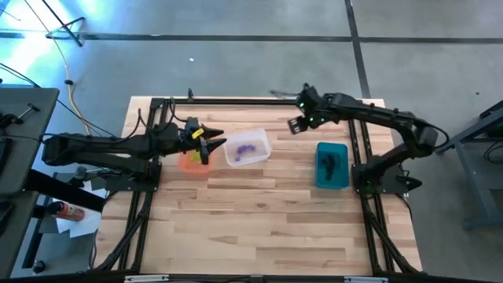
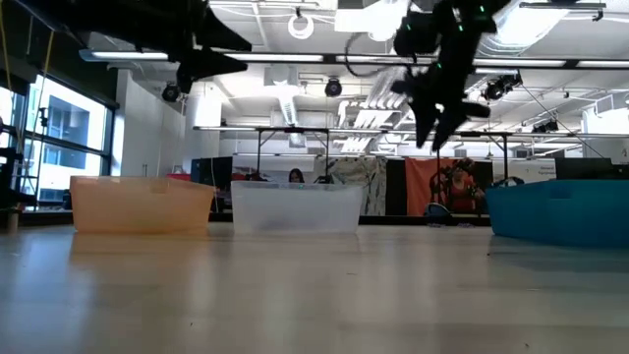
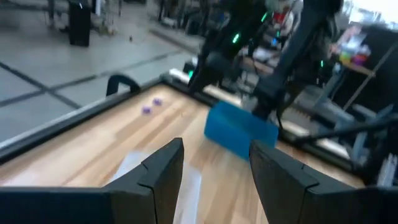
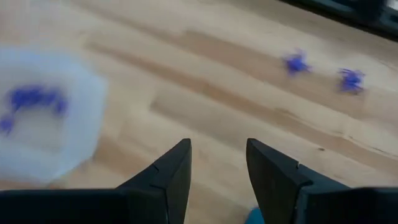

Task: Sort Halloween decoration
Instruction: Put the purple spider toy into the transparent bin

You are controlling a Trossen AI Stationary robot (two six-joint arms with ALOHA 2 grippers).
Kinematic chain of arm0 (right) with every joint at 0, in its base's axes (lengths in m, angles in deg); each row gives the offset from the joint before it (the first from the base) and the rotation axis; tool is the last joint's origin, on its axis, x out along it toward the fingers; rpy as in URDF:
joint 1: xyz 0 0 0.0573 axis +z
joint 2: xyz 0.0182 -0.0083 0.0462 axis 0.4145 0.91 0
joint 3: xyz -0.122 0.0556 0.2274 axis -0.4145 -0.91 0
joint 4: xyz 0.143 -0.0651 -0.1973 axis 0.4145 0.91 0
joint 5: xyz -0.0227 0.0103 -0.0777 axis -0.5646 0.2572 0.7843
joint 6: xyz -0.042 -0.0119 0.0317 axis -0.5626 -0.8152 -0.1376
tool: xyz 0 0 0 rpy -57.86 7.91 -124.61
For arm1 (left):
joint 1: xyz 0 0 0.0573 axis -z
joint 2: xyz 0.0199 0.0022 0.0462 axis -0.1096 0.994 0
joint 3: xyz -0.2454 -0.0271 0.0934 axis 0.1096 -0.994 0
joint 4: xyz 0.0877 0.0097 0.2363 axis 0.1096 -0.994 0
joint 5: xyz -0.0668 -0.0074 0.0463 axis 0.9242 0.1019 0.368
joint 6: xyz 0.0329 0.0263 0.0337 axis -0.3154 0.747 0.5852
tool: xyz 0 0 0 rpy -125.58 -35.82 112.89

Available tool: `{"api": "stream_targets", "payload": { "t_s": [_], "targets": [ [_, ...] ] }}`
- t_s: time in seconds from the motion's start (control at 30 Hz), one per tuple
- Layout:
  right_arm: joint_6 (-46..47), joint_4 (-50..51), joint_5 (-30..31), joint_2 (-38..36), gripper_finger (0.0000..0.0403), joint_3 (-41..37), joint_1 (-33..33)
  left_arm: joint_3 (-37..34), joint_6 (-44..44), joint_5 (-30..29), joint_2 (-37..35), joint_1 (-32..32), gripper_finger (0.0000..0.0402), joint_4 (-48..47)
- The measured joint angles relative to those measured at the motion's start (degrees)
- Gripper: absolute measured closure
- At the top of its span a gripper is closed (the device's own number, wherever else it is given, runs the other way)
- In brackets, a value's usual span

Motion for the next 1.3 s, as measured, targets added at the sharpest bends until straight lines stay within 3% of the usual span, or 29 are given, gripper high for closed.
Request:
{"api": "stream_targets", "payload": {
  "t_s": [0.2, 0.47, 0.8, 1.0, 1.3],
  "targets": [
    [-4.8, -5.2, -3.7, 3.0, 0.0254, -3.1, -12.6, 0.6, -0.1, 0.0, 6.7, -3.7, 0.0232, 12.2],
    [-13.0, -9.5, -10.0, 14.7, 0.0254, -3.2, -24.1, 8.7, 2.6, -0.5, 14.0, -7.9, 0.0232, 11.8],
    [-14.5, -15.3, -9.9, 20.9, 0.0254, -3.2, -26.4, 12.0, 7.4, -0.3, 15.9, -10.0, 0.0232, 11.5],
    [-25.2, -16.6, -10.1, 21.7, 0.0254, -3.2, -26.4, 12.0, 7.6, -0.3, 15.9, -11.0, 0.0232, 8.5],
    [-34.0, -16.0, -12.6, 23.8, 0.0254, -3.2, -26.4, 12.0, 7.6, -0.3, 15.9, -11.2, 0.0232, 6.6]
  ]
}}
